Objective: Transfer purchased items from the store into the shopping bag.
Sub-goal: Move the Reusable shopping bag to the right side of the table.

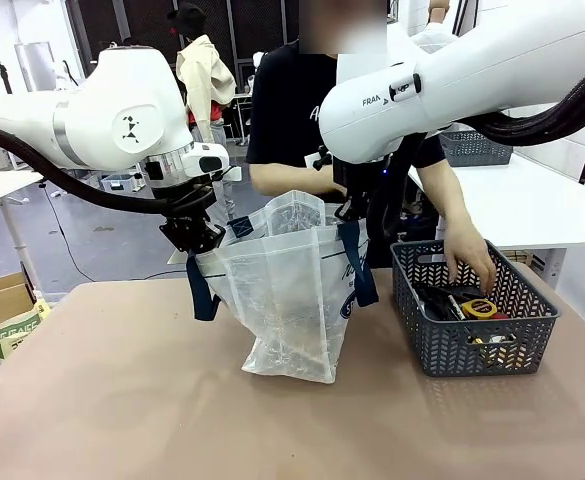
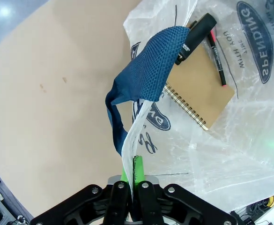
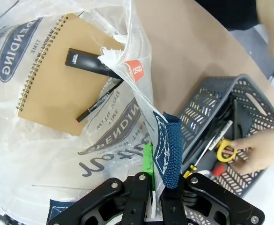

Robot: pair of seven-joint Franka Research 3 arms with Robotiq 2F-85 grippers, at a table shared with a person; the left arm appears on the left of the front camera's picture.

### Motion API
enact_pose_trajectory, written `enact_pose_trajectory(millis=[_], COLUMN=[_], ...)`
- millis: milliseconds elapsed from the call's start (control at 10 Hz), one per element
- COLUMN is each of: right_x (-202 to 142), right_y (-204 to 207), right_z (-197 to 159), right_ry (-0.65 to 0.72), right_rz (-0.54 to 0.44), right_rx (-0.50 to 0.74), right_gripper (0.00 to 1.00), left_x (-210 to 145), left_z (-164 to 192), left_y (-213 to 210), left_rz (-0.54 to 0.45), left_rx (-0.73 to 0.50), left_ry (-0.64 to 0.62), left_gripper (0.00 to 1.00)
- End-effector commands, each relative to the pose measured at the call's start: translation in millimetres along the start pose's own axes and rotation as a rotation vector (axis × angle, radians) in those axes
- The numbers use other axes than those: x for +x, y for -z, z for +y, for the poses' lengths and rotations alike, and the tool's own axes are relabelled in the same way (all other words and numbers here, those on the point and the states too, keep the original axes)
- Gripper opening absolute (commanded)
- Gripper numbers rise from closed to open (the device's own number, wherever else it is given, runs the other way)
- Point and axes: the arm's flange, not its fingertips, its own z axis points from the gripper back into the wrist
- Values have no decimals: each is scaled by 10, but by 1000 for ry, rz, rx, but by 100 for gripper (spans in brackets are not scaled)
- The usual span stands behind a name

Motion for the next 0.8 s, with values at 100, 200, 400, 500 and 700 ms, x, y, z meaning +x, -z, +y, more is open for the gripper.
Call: enact_pose_trajectory(millis=[100, 200, 400, 500, 700], right_x=[-15, -15, -15, -15, -15], right_y=[19, 19, 19, 19, 19], right_z=[-19, -19, -19, -19, -19], right_ry=[2, 2, 2, 2, 2], right_rz=[4, 4, 4, 4, 4], right_rx=[-2, -2, -2, -2, -2], right_gripper=[0, 0, 0, 0, 0], left_x=[-13, -13, -13, -13, -13], left_z=[12, 12, 12, 12, 12], left_y=[3, 3, 3, 3, 3], left_rz=[2, 2, 2, 2, 2], left_rx=[1, 1, 1, 1, 1], left_ry=[-5, -5, -5, -5, -5], left_gripper=[0, 0, 0, 0, 0])
